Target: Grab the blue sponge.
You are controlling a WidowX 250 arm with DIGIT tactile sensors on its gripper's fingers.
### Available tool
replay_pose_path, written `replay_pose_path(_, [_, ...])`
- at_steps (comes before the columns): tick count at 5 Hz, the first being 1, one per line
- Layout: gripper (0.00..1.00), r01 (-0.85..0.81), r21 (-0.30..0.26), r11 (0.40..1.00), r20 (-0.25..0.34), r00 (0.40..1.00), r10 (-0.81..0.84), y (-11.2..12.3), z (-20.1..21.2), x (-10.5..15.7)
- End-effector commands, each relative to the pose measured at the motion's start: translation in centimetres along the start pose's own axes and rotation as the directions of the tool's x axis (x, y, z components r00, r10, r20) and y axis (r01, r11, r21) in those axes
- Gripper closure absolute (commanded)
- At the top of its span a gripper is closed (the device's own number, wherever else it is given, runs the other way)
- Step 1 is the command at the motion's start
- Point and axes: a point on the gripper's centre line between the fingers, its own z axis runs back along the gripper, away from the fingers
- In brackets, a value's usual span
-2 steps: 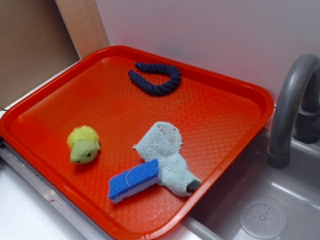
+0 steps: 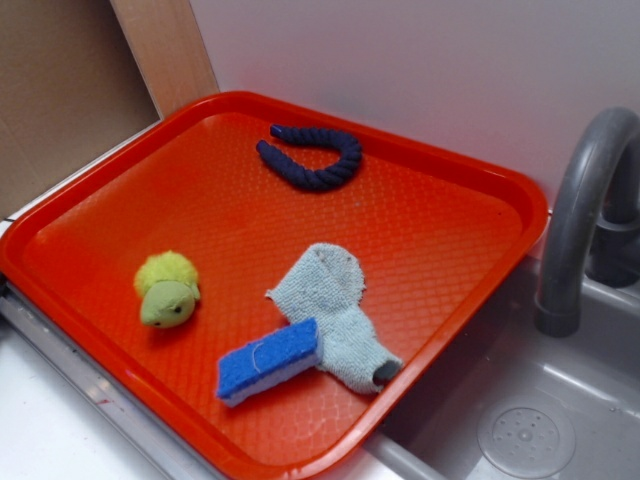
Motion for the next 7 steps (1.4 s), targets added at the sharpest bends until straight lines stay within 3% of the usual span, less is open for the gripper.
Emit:
replay_pose_path(1, [0.0,0.114,0.0,0.993,0.13,0.985,-0.113,-5.3,-0.4,1.6])
replay_pose_path(2, [0.0,0.232,-0.041,0.972,0.163,0.961,-0.223,-9.8,-0.7,2.0])
replay_pose_path(3, [0.0,0.411,-0.118,0.904,0.173,0.905,-0.389,-13.8,-2.2,2.1])
replay_pose_path(4, [0.0,0.498,-0.145,0.855,0.171,0.864,-0.474,-16.8,-3.7,1.0])
replay_pose_path(6, [0.0,0.633,-0.151,0.759,0.148,0.774,-0.616,-22.8,-5.9,-1.9])
replay_pose_path(7, [0.0,0.626,-0.132,0.768,0.097,0.78,-0.619,-23.9,-7.9,-1.9])
